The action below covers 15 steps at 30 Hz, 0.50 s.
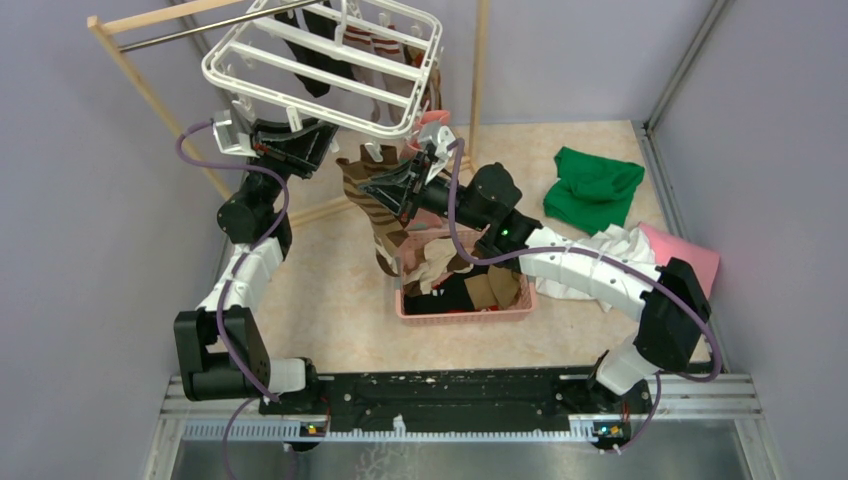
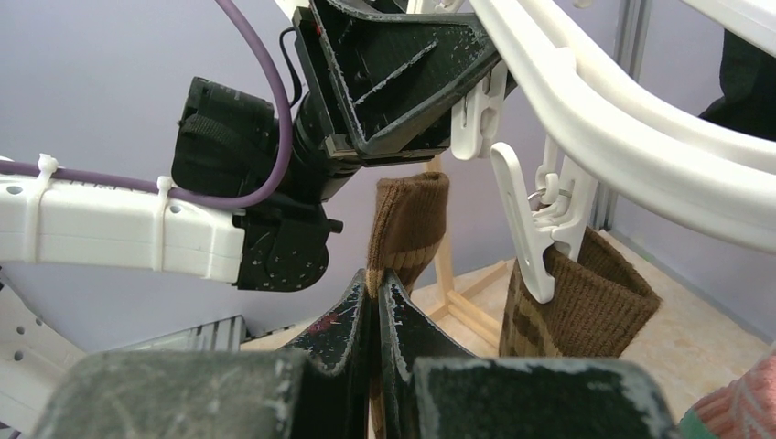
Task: Clip the socks to the hanger
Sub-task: Clamp the sock onto the hanger.
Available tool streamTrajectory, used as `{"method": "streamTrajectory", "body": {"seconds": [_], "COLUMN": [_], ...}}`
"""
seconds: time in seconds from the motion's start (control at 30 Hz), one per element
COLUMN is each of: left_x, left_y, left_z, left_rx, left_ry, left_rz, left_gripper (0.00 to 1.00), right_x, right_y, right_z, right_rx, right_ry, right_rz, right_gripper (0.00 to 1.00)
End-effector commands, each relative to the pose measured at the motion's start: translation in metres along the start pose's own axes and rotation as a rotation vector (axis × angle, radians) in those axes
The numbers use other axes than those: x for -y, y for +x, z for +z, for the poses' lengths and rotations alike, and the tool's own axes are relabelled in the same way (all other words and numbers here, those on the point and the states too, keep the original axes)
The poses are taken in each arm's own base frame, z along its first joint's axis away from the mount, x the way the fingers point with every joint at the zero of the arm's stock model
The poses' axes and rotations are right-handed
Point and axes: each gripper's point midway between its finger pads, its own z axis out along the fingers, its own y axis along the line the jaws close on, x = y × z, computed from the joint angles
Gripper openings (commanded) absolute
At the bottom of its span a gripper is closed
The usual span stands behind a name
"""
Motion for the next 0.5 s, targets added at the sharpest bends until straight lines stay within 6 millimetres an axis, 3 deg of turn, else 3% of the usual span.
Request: {"method": "streamTrajectory", "body": {"seconds": [0.0, 0.47], "left_x": [0.048, 0.0474], "left_y": [-0.0251, -0.0249], "left_z": [0.0039, 0.0037], "left_rx": [0.09, 0.092], "left_ry": [0.173, 0.174], "left_rz": [0.148, 0.141], "left_gripper": [0.04, 0.04], "right_x": [-0.0106, -0.0055], "right_y": [-0.035, -0.0366], "right_z": [0.0053, 0.0151], "right_rx": [0.094, 0.106], "right_ry": [-0.021, -0.015], "right_rz": [-0.04, -0.053], "right_gripper": [0.0, 0.0]}}
